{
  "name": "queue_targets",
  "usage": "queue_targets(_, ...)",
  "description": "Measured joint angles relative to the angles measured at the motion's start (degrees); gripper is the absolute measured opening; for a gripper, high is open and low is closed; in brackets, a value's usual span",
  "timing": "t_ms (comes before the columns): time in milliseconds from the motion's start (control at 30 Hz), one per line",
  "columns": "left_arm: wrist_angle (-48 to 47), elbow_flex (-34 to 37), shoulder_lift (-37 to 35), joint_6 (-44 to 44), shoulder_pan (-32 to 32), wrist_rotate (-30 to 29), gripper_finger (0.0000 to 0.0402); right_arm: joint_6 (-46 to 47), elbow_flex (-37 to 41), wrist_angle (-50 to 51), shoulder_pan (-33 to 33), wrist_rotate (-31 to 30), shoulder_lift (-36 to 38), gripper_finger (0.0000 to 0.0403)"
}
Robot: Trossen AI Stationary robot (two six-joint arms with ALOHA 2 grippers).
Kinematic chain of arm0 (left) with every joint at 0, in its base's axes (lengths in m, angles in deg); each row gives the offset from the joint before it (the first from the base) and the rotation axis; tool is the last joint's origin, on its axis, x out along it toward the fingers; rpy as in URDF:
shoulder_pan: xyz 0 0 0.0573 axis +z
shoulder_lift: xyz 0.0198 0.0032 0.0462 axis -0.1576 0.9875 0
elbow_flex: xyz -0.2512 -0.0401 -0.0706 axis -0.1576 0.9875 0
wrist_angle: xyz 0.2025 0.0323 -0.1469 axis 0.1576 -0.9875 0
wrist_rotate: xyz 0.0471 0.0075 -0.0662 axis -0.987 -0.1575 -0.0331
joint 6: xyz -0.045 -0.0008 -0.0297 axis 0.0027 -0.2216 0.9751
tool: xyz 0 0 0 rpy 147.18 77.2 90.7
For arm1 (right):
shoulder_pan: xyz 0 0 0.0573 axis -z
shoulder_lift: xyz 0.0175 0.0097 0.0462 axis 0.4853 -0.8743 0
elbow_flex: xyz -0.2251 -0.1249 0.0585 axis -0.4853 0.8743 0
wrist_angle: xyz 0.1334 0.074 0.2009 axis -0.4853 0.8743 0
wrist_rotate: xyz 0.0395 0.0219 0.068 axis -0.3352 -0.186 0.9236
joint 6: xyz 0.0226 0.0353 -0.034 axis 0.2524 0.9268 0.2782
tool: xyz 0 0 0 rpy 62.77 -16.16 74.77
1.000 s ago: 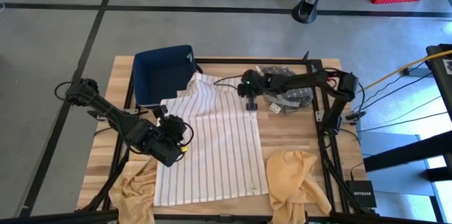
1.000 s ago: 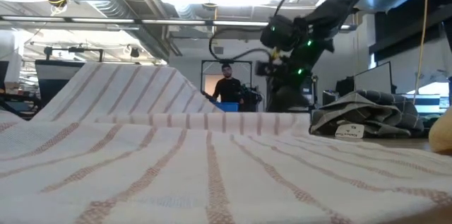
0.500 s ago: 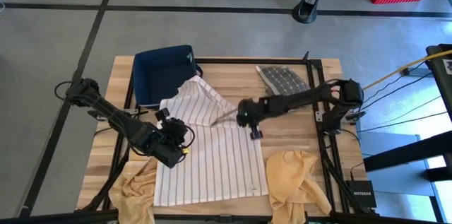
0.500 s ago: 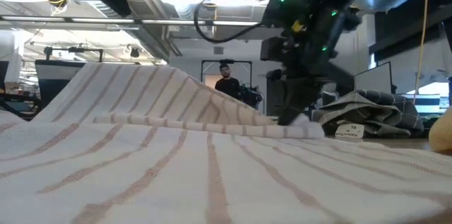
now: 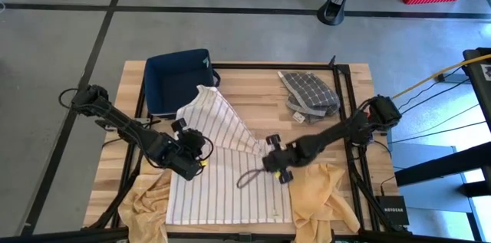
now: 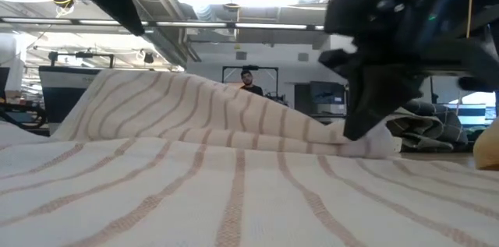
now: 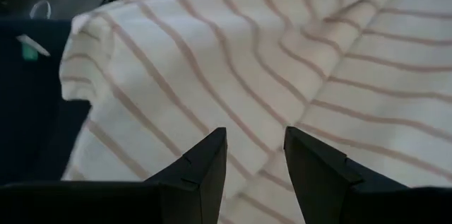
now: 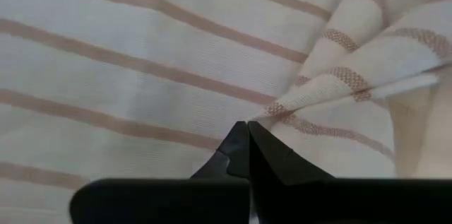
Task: Fold towel
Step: Fold the white towel
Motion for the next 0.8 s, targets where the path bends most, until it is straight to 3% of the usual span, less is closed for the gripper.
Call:
queue_targets(167,-2.0,-2.4,0.0,-6.8,8.0,-1.4,0.0137,2.2,0.0,-1.0,-1.3,-3.6,0.0,0.0000)
queue_targets(300,-4.4,-4.5,-0.2,-17.8,17.2,-0.8,0.0137,3.0,0.0,-3.1,-1.2,-4.8,0.0,0.0000)
queue_targets(400,-4.9,-4.9,-0.3,-28.7,26.0,4.3,0.0137,3.1,0.0,-3.9,-1.2,-4.8,0.0,0.0000)
queue_targets(633,3.1,-4.7,-1.5,-56.2,44.4,24.9,0.0137,2.8,0.0,-7.2,-1.2,-5.9,0.0,0.0000)
queue_targets(800,7.0,-4.7,-1.5,-65.3,53.9,28.9,0.0137,2.5,0.0,-7.5,-1.2,-6.2,0.0,0.0000)
